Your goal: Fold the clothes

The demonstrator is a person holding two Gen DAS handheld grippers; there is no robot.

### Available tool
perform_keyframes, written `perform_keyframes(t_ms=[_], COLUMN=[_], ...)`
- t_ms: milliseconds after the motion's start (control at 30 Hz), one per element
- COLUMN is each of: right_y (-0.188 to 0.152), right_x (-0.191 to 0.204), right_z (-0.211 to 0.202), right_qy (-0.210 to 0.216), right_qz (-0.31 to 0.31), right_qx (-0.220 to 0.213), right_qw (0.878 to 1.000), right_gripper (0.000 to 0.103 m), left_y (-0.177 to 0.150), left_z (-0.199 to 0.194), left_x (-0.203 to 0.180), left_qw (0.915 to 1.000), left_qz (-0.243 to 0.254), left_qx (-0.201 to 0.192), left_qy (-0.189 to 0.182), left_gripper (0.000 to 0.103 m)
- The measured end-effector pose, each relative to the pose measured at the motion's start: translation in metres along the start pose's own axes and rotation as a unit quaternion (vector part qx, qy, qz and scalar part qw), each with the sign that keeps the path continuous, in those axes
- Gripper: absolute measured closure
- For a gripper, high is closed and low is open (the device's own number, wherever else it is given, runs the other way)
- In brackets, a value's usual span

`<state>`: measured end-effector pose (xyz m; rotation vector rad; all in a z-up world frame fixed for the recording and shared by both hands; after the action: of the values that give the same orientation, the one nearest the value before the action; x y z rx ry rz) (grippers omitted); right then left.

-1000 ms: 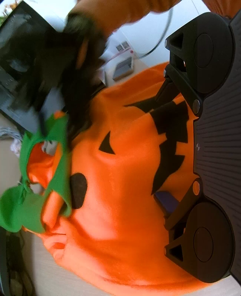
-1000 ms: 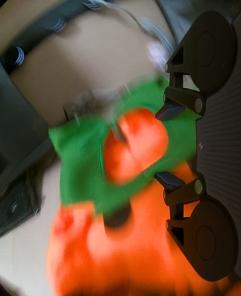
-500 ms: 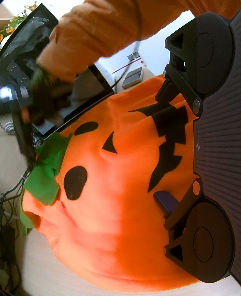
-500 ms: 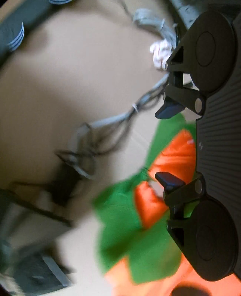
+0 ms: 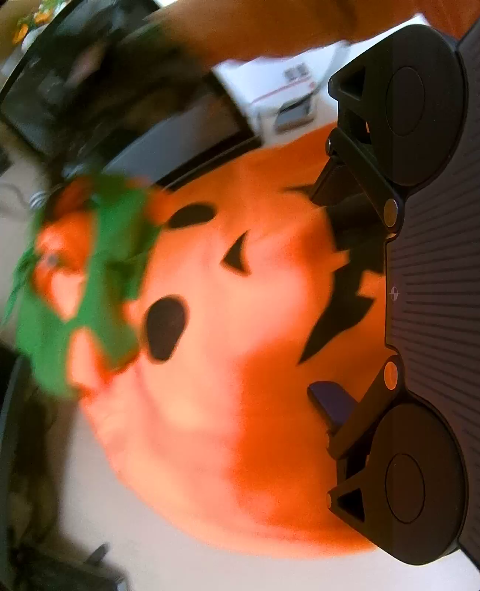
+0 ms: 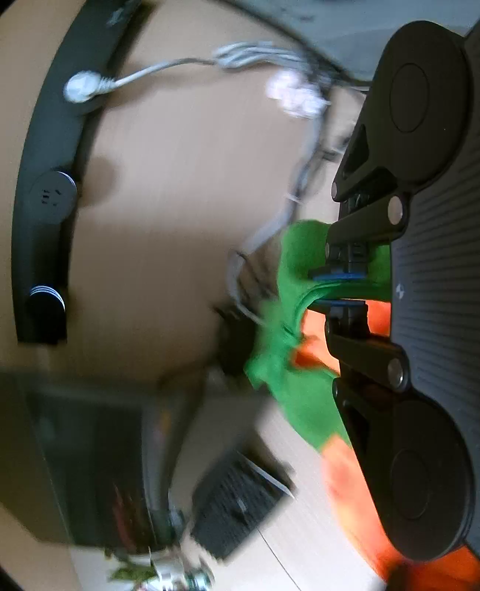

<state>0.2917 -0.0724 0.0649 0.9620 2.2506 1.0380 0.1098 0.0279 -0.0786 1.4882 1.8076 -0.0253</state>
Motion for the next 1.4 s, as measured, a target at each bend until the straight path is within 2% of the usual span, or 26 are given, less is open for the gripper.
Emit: perform_keyframes(t_ms=[33, 100, 167, 267, 333, 400, 467, 500, 567, 667, 700, 733, 800, 867, 933, 967, 1100, 1167, 1200, 1267, 1333, 1400], right_y=[-0.022, -0.064, -0.097, -0.110, -0.111, -0.113, -0.113, -0.113, -0.108, -0.085, -0.077, -0.068, -0.061, -0.067, -0.087, -0.094, -0.100, -0.102, -0.100, -0.092, -0.077, -0.059], right_x=[0.012, 0.033, 0.049, 0.056, 0.057, 0.058, 0.053, 0.054, 0.051, 0.037, 0.030, 0.025, 0.020, 0.020, 0.023, 0.026, 0.032, 0.032, 0.029, 0.019, 0.000, -0.018], right_z=[-0.004, -0.003, 0.003, -0.003, -0.013, -0.014, -0.010, -0.017, -0.033, -0.057, -0.062, -0.060, -0.038, -0.009, 0.016, 0.019, 0.011, 0.012, 0.012, 0.006, -0.004, -0.008], right_qy=[0.013, 0.036, 0.038, 0.021, 0.021, 0.026, 0.025, 0.025, 0.033, 0.045, 0.048, 0.049, 0.049, 0.058, 0.047, 0.044, 0.058, 0.066, 0.073, 0.087, 0.083, 0.080], right_qz=[0.008, 0.024, 0.040, 0.051, 0.055, 0.048, 0.037, 0.037, 0.052, 0.084, 0.094, 0.100, 0.095, 0.077, 0.054, 0.040, 0.026, 0.022, 0.023, 0.030, 0.053, 0.080], right_qx=[0.016, 0.049, 0.067, 0.048, 0.038, 0.037, 0.039, 0.038, 0.030, -0.008, -0.021, -0.030, -0.018, 0.020, 0.074, 0.081, 0.076, 0.080, 0.084, 0.091, 0.079, 0.055], right_qw=[1.000, 0.998, 0.996, 0.997, 0.998, 0.998, 0.998, 0.998, 0.998, 0.995, 0.994, 0.993, 0.994, 0.995, 0.995, 0.995, 0.995, 0.994, 0.993, 0.992, 0.992, 0.992], right_gripper=[0.094, 0.094, 0.094, 0.093, 0.093, 0.093, 0.093, 0.092, 0.086, 0.071, 0.060, 0.054, 0.054, 0.054, 0.054, 0.054, 0.052, 0.051, 0.051, 0.048, 0.040, 0.036], left_y=[0.005, 0.016, 0.033, 0.066, 0.090, 0.110, 0.121, 0.119, 0.106, 0.086, 0.083, 0.080, 0.076, 0.074, 0.075, 0.077, 0.088, 0.092, 0.092, 0.087, 0.076, 0.068], left_z=[-0.005, -0.020, -0.038, -0.049, -0.034, -0.005, 0.032, 0.047, 0.069, 0.068, 0.069, 0.068, 0.068, 0.065, 0.046, 0.036, -0.007, 0.004, 0.016, 0.044, 0.059, 0.061], left_x=[-0.004, -0.027, -0.058, -0.094, -0.103, -0.098, -0.076, -0.066, -0.040, -0.034, -0.034, -0.036, -0.037, -0.036, -0.038, -0.039, -0.060, -0.065, -0.066, -0.056, -0.039, -0.034], left_qw=[0.9999, 0.9981, 0.9919, 0.9802, 0.9793, 0.9834, 0.9913, 0.9946, 0.9990, 0.9984, 0.9978, 0.9970, 0.9957, 0.9949, 0.9963, 0.9964, 0.9865, 0.9846, 0.9866, 0.9935, 0.9972, 0.9970], left_qz=[0.008, 0.035, 0.073, 0.118, 0.107, 0.080, 0.062, 0.054, 0.025, 0.050, 0.063, 0.075, 0.090, 0.097, 0.085, 0.078, 0.070, 0.060, 0.054, 0.038, 0.013, 0.006], left_qx=[-0.008, -0.025, -0.051, -0.109, -0.130, -0.122, -0.097, -0.079, -0.033, -0.020, -0.018, -0.018, -0.019, -0.020, -0.018, -0.025, -0.084, -0.077, -0.064, -0.033, -0.009, -0.008], left_qy=[-0.003, -0.044, -0.091, -0.115, -0.113, -0.108, -0.064, -0.042, -0.020, -0.014, -0.007, 0.000, 0.011, 0.018, 0.001, -0.021, -0.122, -0.145, -0.140, -0.102, -0.074, -0.076], left_gripper=[0.000, 0.000, 0.000, 0.000, 0.000, 0.000, 0.000, 0.000, 0.000, 0.000, 0.000, 0.000, 0.000, 0.000, 0.000, 0.000, 0.000, 0.000, 0.000, 0.000, 0.000, 0.000])
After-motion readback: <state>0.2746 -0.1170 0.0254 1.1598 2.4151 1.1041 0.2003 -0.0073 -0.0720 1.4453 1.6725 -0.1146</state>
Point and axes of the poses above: each gripper's, at about its wrist camera, not at the fingertips, and z roughly the way its jaws point, x to its left, y to its top, the point moved 8 cm from there along z, roughly the way its jaws point, and after that the axes turned 6 degrees about -z, right-handed, at the moved point
